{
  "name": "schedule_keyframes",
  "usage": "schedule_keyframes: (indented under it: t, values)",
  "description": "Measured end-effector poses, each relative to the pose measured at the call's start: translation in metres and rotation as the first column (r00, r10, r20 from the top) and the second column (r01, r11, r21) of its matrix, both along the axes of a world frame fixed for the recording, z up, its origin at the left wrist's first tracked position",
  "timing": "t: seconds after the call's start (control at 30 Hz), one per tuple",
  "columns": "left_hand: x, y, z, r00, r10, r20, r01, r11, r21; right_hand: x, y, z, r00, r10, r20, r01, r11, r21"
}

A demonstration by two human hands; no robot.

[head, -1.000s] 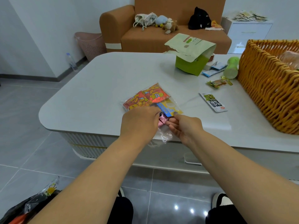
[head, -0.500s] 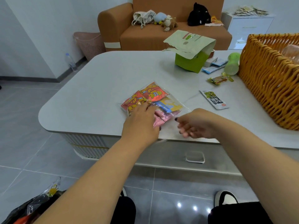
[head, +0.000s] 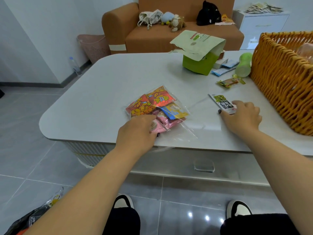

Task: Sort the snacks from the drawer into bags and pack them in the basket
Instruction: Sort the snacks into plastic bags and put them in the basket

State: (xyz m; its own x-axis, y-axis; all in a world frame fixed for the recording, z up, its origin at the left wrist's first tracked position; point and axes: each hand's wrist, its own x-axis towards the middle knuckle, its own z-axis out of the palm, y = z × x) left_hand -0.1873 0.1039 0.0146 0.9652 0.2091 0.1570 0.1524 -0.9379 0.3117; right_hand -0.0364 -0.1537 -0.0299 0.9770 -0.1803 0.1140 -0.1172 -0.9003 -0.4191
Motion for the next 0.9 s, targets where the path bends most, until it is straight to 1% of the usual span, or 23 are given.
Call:
schedule_keyframes:
  t: [0.03, 0.07, 0.17, 0.27, 0.37, 0.47, 0.53, 0.6, 0.63, 0.67, 0.7, 0.73, 0.77, 0.8, 0.83, 0.9]
  values:
    - [-0.001, -0.001, 0.001, 1.0, 0.002, 0.005, -0.002, 1.0, -0.001, 0.003, 0.003, -0.002, 1.0, 0.01, 0.007, -0.01, 0.998, -0.054]
    - [0.0, -0.002, 0.001, 1.0, 0.006, 0.013, -0.006, 1.0, -0.007, 0.006, 0.006, -0.002, 1.0, 0.016, 0.014, -0.015, 0.997, -0.073]
    - [0.001, -0.003, 0.002, 0.999, 0.017, 0.032, -0.016, 0.999, -0.039, 0.01, 0.012, 0.001, 0.999, 0.039, 0.038, -0.036, 0.997, -0.063]
    - [0.003, -0.004, -0.001, 0.999, 0.013, 0.029, -0.013, 1.0, -0.008, 0.006, 0.011, 0.004, 0.98, 0.182, 0.075, -0.164, 0.965, -0.204]
    - [0.001, -0.008, -0.004, 1.0, -0.018, 0.025, 0.018, 1.0, 0.009, -0.002, 0.009, 0.005, 0.925, 0.365, 0.106, -0.31, 0.886, -0.345]
    - [-0.002, -0.011, -0.002, 0.999, -0.026, 0.029, 0.025, 0.999, 0.039, -0.008, 0.004, 0.003, 0.901, 0.419, 0.112, -0.34, 0.843, -0.416]
    - [-0.003, -0.009, -0.001, 0.999, -0.016, 0.035, 0.014, 0.997, 0.076, -0.013, -0.001, 0.001, 0.895, 0.412, 0.171, -0.316, 0.857, -0.406]
    - [-0.005, -0.008, -0.001, 0.999, -0.008, 0.032, 0.005, 0.994, 0.106, -0.022, -0.004, 0.004, 0.89, 0.372, 0.262, -0.308, 0.917, -0.255]
    - [-0.007, -0.008, -0.002, 1.0, -0.006, 0.027, 0.003, 0.993, 0.118, -0.029, -0.004, 0.009, 0.861, 0.392, 0.325, -0.357, 0.92, -0.164]
    - [-0.007, -0.009, -0.002, 1.0, -0.009, 0.025, 0.006, 0.992, 0.127, -0.037, -0.002, 0.016, 0.786, 0.459, 0.415, -0.451, 0.884, -0.123]
    - [-0.008, -0.009, -0.002, 1.0, -0.015, 0.025, 0.012, 0.991, 0.137, -0.046, 0.001, 0.023, 0.666, 0.545, 0.508, -0.558, 0.817, -0.144]
    - [-0.009, -0.01, -0.001, 0.999, -0.021, 0.024, 0.017, 0.989, 0.147, -0.056, 0.004, 0.029, 0.528, 0.62, 0.581, -0.648, 0.736, -0.197]
    - [-0.009, -0.011, 0.0, 0.999, -0.025, 0.026, 0.021, 0.989, 0.149, -0.065, 0.009, 0.034, 0.408, 0.67, 0.621, -0.706, 0.662, -0.25]
    - [-0.01, -0.011, 0.002, 0.999, -0.025, 0.029, 0.02, 0.989, 0.146, -0.074, 0.013, 0.037, 0.321, 0.707, 0.63, -0.74, 0.603, -0.299]
    - [-0.011, -0.011, 0.003, 0.999, -0.02, 0.033, 0.016, 0.99, 0.141, -0.08, 0.018, 0.038, 0.258, 0.74, 0.622, -0.757, 0.555, -0.345]
    - [-0.013, -0.009, 0.004, 0.999, -0.022, 0.044, 0.015, 0.989, 0.145, -0.087, 0.027, 0.035, 0.178, 0.798, 0.576, -0.756, 0.486, -0.439]
